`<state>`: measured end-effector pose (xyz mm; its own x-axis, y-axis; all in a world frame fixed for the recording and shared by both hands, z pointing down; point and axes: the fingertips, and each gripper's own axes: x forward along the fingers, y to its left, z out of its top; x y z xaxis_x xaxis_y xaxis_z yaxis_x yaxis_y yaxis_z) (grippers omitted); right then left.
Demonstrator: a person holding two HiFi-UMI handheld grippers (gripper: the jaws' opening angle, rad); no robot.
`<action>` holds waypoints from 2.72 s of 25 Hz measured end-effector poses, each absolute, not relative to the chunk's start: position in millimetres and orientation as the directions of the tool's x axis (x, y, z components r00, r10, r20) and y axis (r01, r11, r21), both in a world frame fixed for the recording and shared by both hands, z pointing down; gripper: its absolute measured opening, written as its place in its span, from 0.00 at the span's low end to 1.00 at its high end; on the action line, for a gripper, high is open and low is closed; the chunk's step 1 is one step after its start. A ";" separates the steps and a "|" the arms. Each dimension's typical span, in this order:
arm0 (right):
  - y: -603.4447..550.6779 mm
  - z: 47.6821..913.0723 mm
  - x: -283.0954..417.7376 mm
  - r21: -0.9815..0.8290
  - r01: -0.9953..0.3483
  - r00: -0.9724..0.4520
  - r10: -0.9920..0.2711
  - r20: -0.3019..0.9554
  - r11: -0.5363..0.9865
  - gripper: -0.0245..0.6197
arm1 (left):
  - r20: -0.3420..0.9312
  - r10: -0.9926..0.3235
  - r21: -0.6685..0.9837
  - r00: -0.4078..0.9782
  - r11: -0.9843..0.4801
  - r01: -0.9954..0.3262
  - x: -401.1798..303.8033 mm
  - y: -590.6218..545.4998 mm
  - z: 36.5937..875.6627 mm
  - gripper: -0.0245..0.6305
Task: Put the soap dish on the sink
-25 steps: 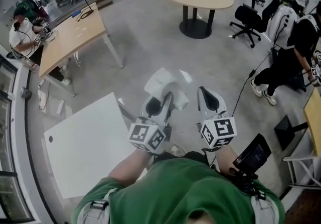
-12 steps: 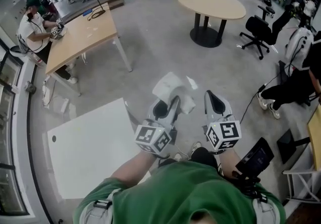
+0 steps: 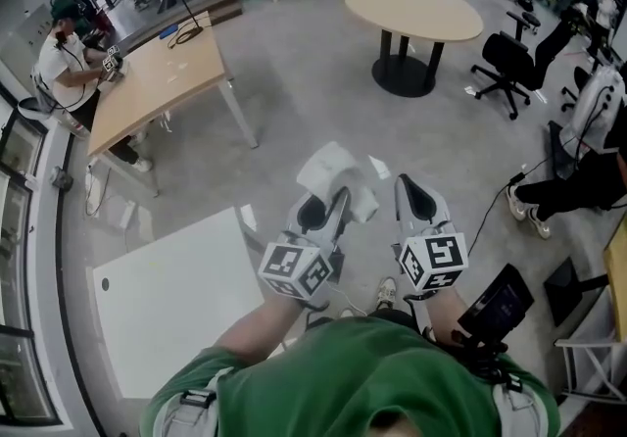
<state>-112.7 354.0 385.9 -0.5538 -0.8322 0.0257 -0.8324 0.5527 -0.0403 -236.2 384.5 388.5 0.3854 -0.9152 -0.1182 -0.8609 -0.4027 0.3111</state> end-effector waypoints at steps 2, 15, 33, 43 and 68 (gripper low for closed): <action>343.9 383.8 -107.7 -0.041 -0.831 -0.555 -0.831 0.023 0.554 0.04 | -0.120 -0.915 0.305 0.386 -0.404 -0.862 -230.7 373.3 385.6 0.27; 272.1 378.9 -34.6 -0.049 -0.835 -0.550 -0.835 0.009 0.549 0.04 | -0.126 -0.910 0.290 0.395 -0.415 -0.863 -156.0 299.0 377.9 0.27; 199.3 395.3 44.5 -0.073 -0.827 -0.560 -0.829 0.007 0.558 0.04 | -0.118 -0.915 0.276 0.387 -0.405 -0.872 -76.3 226.3 388.8 0.27; 149.4 395.1 39.4 -0.063 -0.840 -0.541 -0.841 0.010 0.539 0.04 | -0.123 -0.899 0.277 0.419 -0.437 -0.856 -78.7 172.1 389.0 0.27; 9.3 387.4 -51.1 -0.023 -0.848 -0.530 -0.848 0.014 0.530 0.04 | -0.155 -0.892 0.308 0.425 -0.453 -0.837 -168.3 31.3 385.7 0.27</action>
